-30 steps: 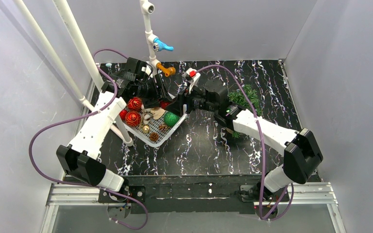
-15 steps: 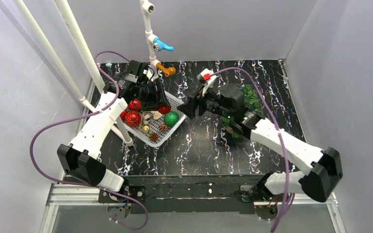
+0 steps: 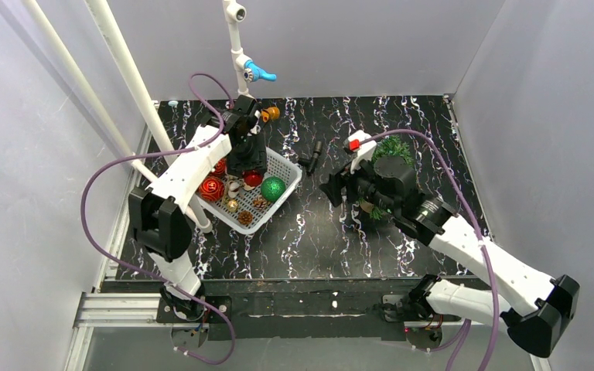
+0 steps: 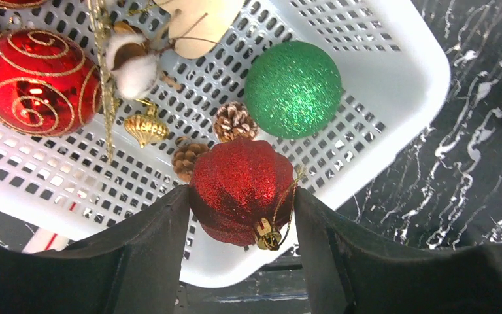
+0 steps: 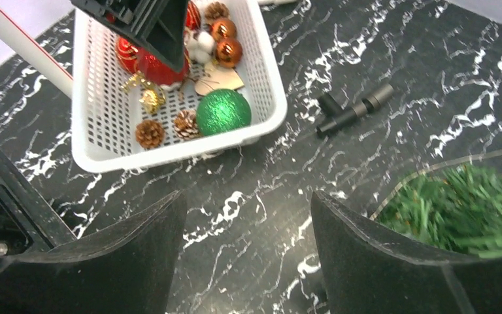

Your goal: Decorate the small christmas tree

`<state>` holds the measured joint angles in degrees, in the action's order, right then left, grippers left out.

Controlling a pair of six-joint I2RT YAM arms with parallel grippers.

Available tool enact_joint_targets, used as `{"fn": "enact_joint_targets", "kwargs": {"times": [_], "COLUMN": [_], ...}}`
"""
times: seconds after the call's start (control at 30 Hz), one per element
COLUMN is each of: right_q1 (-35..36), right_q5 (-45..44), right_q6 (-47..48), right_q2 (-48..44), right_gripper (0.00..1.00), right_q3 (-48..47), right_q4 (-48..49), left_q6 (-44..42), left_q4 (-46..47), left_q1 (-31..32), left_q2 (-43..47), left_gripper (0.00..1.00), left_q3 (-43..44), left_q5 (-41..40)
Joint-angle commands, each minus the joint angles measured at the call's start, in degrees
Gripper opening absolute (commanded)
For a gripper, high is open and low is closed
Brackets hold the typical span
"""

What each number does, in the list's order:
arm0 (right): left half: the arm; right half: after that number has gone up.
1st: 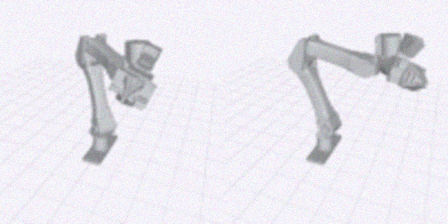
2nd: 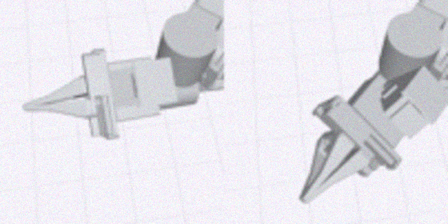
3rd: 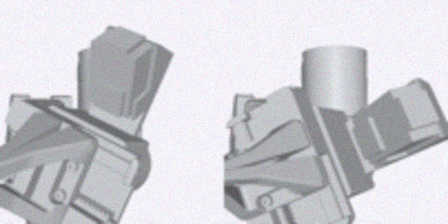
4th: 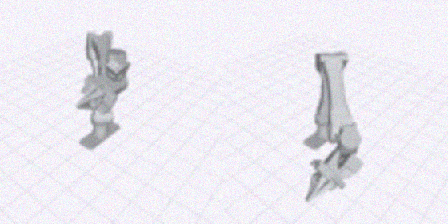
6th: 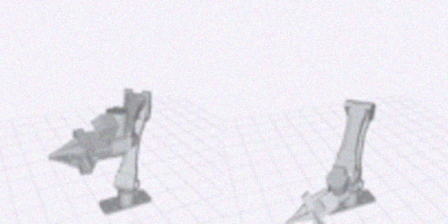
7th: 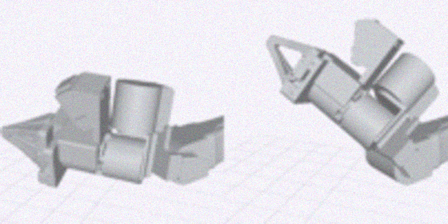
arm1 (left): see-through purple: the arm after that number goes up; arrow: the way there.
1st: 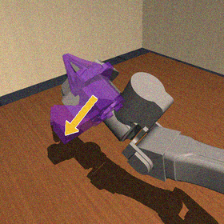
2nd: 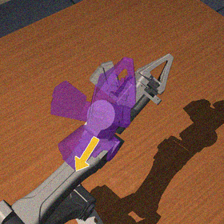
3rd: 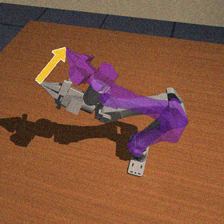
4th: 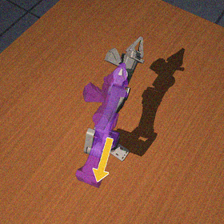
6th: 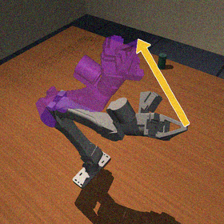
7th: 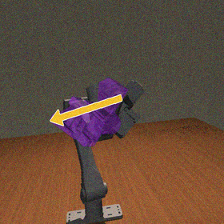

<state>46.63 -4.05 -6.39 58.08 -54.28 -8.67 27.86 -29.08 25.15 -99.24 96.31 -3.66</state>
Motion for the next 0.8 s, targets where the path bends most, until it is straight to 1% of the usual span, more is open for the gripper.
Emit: {"fn": "enact_joint_targets", "kwargs": {"times": [0.0, 0.17, 0.27, 0.47, 0.6, 0.77], "right_q1": [-0.05, -0.13, -0.31, -0.53, -0.75, -0.84], "right_q5": [-5.23, -5.26, -4.46, -1.17, 0.48, 3.62], "right_q6": [0.03, -1.57, -1.54, -0.62, 0.64, 1.30], "right_q2": [-5.13, -8.20, -7.06, -2.75, -1.82, -3.41], "right_gripper": [0.78, 0.79, 0.80, 0.80, 0.80, 0.80], "right_q3": [2.09, 5.85, 5.51, 3.00, 3.33, 5.50], "right_q4": [-4.69, -2.52, -1.36, 0.72, 3.72, 7.74], "left_q6": [-2.21, -6.32, -10.63, -16.65, -17.31, -17.35], "left_q4": [-8.07, -7.10, -4.68, -0.38, 3.71, 3.32], "left_q1": [0.31, 1.13, 1.13, 1.13, 1.13, 1.13], "left_q2": [-0.78, -0.24, 0.99, 3.80, 6.92, 7.67], "left_gripper": [0.44, 0.45, 0.45, 0.45, 0.45, 0.44], "left_q3": [3.98, 5.37, 5.06, 3.92, 1.14, 2.37], "left_q5": [-4.35, -3.34, 1.06, 19.50, 31.26, 42.67]}}
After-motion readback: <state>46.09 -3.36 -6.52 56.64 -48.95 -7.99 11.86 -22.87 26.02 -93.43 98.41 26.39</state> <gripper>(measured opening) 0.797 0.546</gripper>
